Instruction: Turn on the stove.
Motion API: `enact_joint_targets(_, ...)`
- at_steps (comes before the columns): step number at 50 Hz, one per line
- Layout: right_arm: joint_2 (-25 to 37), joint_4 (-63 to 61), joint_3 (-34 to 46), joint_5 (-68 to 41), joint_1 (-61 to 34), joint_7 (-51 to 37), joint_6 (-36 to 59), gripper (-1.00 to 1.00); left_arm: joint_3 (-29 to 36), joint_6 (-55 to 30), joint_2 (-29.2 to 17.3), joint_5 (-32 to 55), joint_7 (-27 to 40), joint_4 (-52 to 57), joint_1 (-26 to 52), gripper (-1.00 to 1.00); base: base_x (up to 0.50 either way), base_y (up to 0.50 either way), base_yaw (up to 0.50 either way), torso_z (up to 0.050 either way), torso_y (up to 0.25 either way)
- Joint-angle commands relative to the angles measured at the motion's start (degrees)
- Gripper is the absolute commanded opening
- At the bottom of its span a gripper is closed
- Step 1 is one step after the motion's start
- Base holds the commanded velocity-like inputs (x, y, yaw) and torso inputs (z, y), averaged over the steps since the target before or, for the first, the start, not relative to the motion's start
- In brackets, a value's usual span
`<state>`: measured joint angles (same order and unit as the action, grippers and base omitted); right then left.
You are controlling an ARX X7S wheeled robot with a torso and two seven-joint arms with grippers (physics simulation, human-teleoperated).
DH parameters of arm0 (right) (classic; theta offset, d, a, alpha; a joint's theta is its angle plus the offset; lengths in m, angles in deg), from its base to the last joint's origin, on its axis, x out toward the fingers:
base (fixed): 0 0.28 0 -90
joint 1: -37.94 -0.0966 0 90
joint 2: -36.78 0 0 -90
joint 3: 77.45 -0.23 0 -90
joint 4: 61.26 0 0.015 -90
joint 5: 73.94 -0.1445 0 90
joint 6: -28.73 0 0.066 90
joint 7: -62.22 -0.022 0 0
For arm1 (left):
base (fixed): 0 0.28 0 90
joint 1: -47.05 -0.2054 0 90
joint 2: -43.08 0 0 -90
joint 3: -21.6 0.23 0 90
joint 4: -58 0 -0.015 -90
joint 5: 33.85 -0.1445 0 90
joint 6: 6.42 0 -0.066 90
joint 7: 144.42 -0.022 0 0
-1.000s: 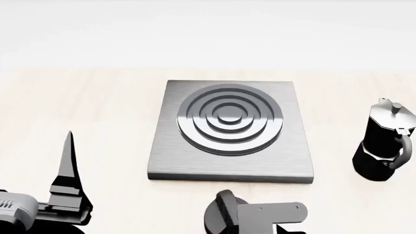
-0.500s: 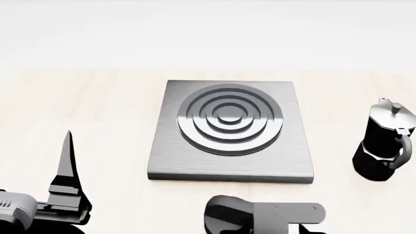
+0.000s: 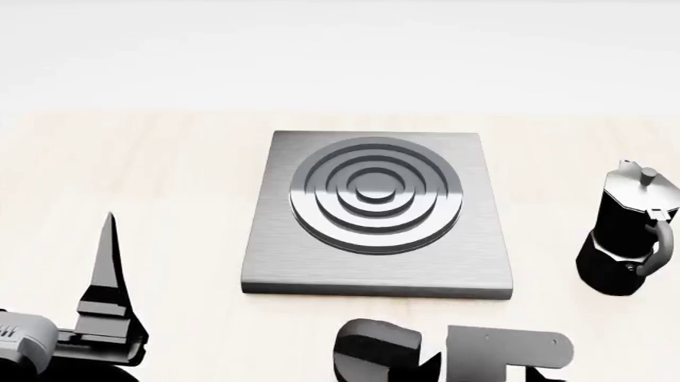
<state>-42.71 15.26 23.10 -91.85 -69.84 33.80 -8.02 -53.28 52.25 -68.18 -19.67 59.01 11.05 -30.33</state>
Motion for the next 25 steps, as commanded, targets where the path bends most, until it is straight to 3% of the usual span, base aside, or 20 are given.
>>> enact_joint_targets(1,0.67,-3.43,-1.33,-0.79,0.51,-1.21,1.5,1.0,0.03,-0.11,-0.15,0.23,0.22,0.16,0.07,1.0,0.0,0.0,0.0,0.0,0.0)
enact_joint_targets(25,3.51,-19.04,2.53,-0.4,-0.74,-4.52,8.06,1.0,0.41,0.85,-0.5,0.24,0.42,-0.5,-0.12,1.0,0.0,0.0,0.0,0.0,0.0)
